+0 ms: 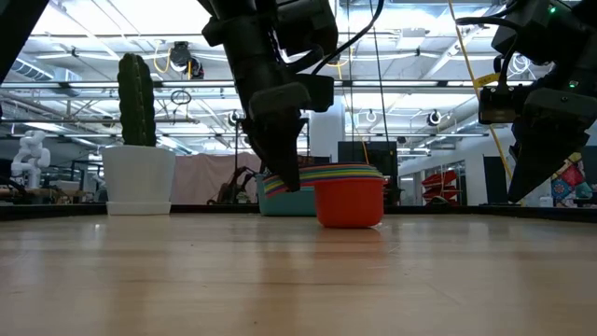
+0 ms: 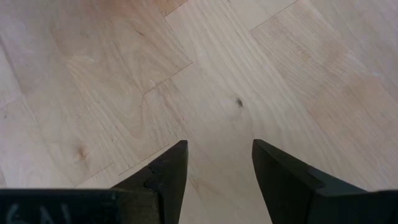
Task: Nest measuring cups in basket
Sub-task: Put the stacked measuring cups into the light green bin
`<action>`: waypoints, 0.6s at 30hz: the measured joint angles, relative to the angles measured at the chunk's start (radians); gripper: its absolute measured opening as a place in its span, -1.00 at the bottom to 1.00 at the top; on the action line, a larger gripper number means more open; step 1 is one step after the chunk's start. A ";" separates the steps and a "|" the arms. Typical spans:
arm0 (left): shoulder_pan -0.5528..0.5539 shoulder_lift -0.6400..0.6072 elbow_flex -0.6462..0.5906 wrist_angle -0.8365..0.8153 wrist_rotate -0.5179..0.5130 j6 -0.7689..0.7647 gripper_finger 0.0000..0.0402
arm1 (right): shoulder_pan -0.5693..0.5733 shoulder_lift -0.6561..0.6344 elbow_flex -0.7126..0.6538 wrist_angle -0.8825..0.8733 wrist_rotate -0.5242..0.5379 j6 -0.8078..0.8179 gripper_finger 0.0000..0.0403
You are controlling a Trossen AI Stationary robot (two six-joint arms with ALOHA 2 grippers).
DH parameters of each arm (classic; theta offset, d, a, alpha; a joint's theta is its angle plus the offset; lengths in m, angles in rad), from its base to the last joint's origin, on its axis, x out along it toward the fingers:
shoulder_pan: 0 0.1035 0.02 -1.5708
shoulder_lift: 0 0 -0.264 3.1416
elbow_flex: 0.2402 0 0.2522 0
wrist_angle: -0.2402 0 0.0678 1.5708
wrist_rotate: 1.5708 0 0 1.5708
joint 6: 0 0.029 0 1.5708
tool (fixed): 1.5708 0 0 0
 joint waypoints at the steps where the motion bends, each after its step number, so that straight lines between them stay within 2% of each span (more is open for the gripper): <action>1: 0.001 0.000 0.000 0.000 -0.001 0.000 -0.28 | 0.000 0.000 0.000 0.000 0.000 0.000 -0.15; 18: 0.026 -0.010 0.000 -0.005 -0.023 0.011 -0.28 | 0.000 0.000 0.000 0.000 0.000 -0.007 -0.15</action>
